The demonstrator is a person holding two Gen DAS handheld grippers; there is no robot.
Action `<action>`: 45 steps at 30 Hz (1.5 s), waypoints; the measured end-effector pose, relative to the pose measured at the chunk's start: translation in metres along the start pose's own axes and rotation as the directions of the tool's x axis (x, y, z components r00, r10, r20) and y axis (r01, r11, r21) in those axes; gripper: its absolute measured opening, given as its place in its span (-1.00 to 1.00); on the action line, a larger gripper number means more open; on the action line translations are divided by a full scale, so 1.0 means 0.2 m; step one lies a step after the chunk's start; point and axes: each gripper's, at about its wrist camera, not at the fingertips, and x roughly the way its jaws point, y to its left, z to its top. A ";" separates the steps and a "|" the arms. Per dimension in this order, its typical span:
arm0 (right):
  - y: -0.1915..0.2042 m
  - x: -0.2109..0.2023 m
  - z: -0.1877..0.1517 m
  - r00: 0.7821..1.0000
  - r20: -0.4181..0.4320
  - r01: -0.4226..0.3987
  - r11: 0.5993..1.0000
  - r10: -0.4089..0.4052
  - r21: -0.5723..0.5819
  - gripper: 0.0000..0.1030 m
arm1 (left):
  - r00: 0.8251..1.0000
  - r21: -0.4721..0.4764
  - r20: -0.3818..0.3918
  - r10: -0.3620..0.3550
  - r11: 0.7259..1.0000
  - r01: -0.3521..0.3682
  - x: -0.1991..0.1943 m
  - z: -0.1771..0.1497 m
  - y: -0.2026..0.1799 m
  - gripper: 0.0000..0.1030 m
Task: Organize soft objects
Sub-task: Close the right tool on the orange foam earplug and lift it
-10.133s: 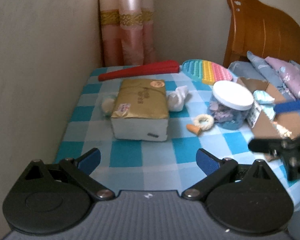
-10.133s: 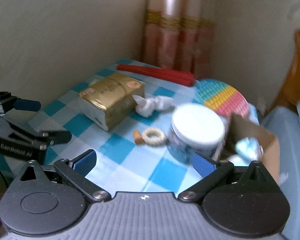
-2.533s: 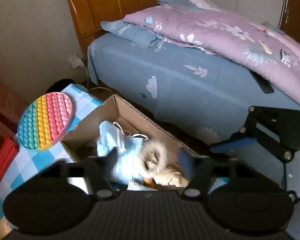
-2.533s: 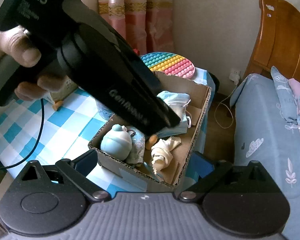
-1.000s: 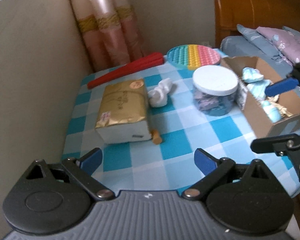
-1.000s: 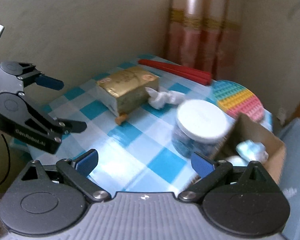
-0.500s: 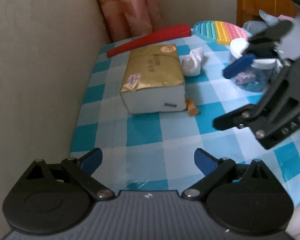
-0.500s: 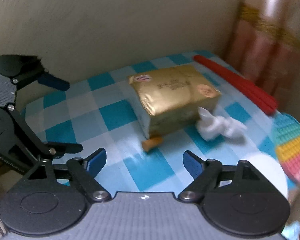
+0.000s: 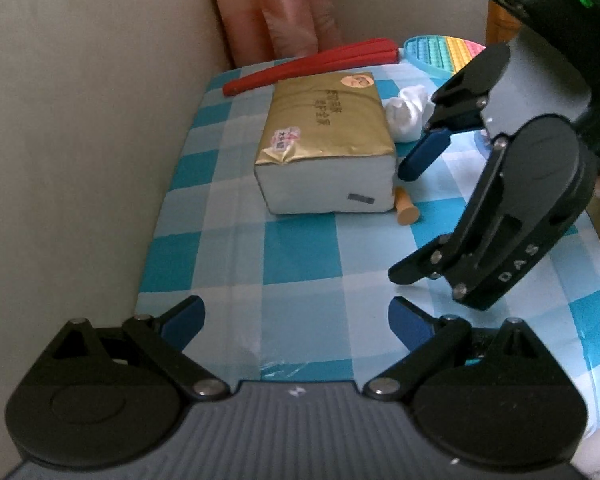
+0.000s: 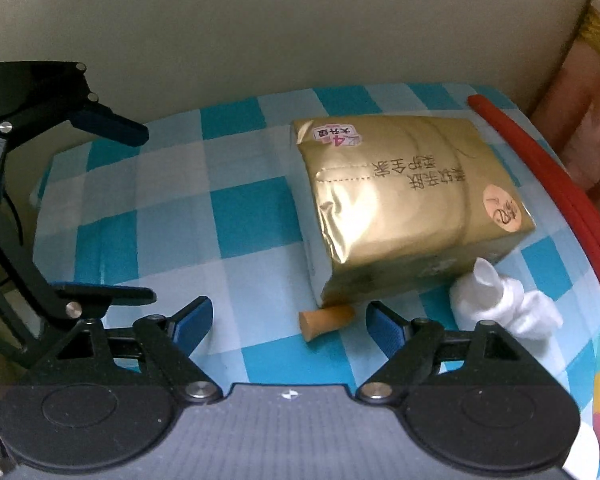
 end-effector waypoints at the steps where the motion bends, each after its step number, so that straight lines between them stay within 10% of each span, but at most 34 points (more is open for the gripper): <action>1: 0.00 0.01 0.01 1.000 -0.007 -0.011 1.000 0.011 -0.002 0.70 | 1.000 -0.003 0.001 -0.003 1.000 0.003 0.00 0.00 0.00 0.91; 13: -0.03 0.01 0.01 0.993 -0.042 -0.109 0.994 0.110 0.019 0.69 | 1.000 -0.022 -0.005 -0.014 1.000 0.014 0.02 -0.01 0.03 0.91; 45: -0.03 -0.07 0.04 0.998 -0.054 -0.025 0.999 0.027 0.037 -0.37 | 0.999 -0.039 -0.031 -0.019 0.999 0.018 0.04 -0.03 0.05 0.91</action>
